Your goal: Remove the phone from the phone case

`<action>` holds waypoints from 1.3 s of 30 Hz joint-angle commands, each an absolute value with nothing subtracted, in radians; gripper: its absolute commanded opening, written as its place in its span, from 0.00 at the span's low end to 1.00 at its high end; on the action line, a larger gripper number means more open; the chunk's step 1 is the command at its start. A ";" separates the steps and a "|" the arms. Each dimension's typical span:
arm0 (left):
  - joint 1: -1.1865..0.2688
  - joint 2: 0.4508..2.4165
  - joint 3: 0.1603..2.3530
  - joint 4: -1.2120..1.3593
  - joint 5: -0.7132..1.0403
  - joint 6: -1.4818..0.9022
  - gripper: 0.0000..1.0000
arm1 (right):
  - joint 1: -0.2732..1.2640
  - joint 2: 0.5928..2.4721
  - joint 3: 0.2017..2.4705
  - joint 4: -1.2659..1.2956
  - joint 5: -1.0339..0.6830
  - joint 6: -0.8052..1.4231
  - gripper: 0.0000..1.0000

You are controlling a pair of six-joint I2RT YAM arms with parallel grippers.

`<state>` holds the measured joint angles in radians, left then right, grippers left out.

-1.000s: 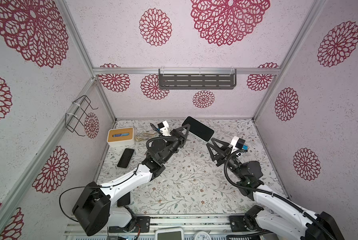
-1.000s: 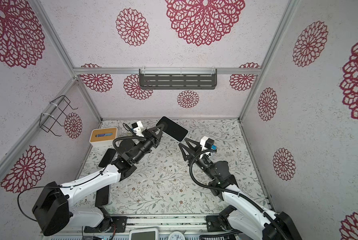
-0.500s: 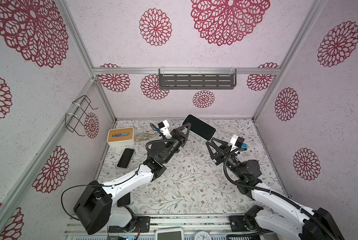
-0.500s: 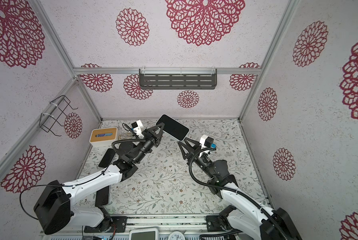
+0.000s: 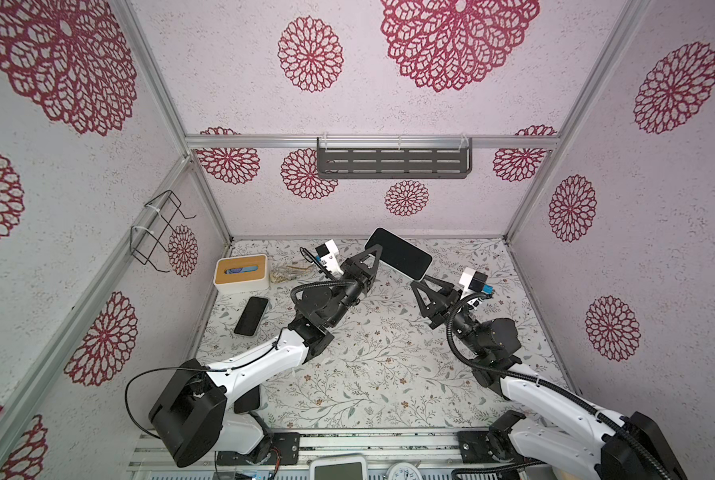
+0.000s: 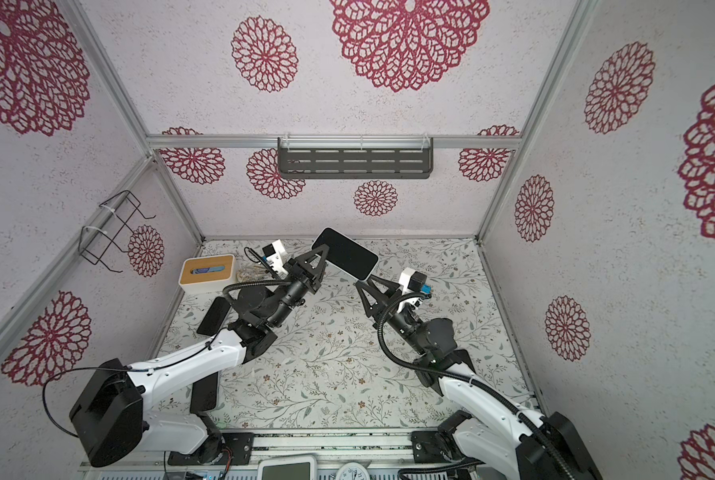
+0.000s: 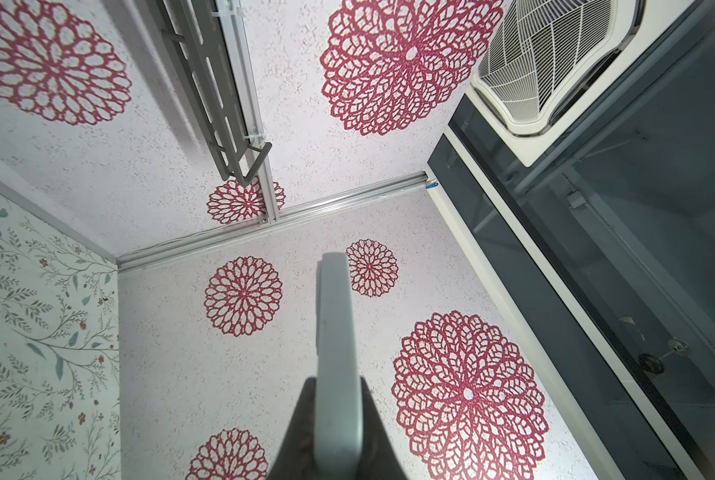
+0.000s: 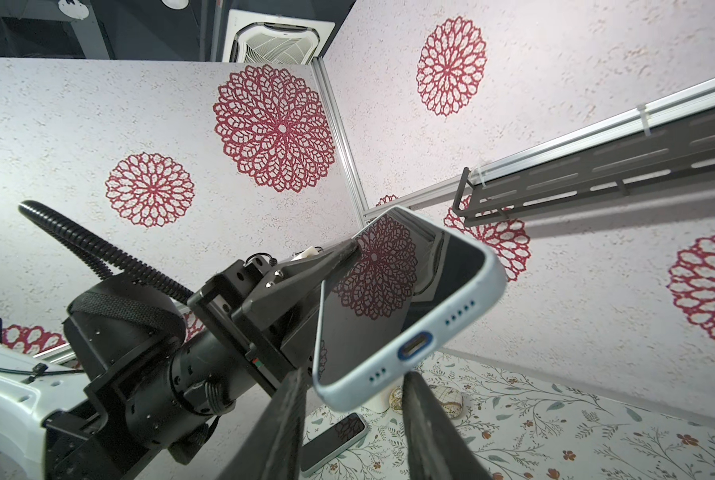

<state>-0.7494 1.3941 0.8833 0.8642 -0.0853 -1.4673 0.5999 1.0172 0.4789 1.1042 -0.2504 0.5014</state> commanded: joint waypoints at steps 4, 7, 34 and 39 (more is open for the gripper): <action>-0.763 1.391 0.880 0.969 -0.094 -1.459 0.00 | 0.582 1.021 0.530 1.192 -0.259 0.559 0.43; -0.764 1.393 0.884 0.971 -0.095 -1.454 0.00 | 0.578 1.028 0.535 1.198 -0.266 0.574 0.43; -0.783 1.405 0.902 0.951 -0.102 -1.448 0.00 | 0.525 1.082 0.539 1.286 -0.321 0.668 0.28; -0.783 1.413 0.888 0.982 -0.112 -1.447 0.00 | 0.514 1.081 0.524 1.327 -0.325 0.720 0.38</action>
